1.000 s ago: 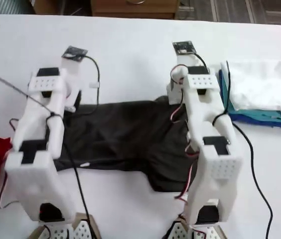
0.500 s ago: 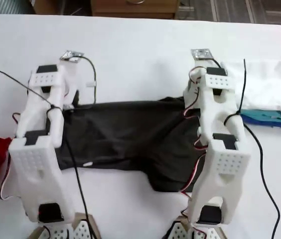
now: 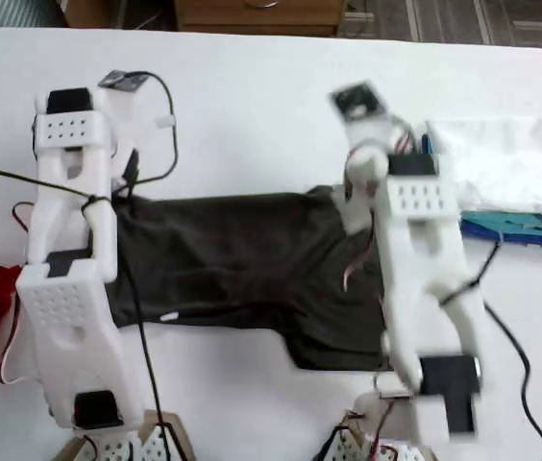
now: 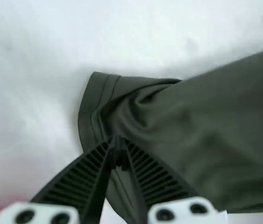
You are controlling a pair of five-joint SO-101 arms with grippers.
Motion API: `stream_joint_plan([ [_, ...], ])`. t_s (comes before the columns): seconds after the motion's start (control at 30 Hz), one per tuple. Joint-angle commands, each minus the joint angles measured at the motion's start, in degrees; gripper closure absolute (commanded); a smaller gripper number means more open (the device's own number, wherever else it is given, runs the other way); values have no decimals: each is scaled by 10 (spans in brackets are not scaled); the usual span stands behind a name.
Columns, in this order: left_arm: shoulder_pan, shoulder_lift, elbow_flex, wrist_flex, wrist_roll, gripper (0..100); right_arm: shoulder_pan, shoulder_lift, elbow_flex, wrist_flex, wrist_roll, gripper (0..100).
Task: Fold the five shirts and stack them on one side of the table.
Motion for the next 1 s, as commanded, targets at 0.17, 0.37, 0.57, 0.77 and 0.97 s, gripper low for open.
stream_joint_plan([
  [0.17,-4,-111,12,3,32,973,-7,-211,237,-38,103,864],
  [0.37,-4,-351,298,-108,27,973,-37,-258,277,-17,104,813],
  [0.57,-6,-515,702,-376,9,975,-128,-269,362,14,162,818],
  [0.77,-5,-518,835,-496,13,975,-104,-264,387,-25,159,818],
  [0.97,-4,-518,864,-530,12,975,-97,-264,387,-27,159,819],
])
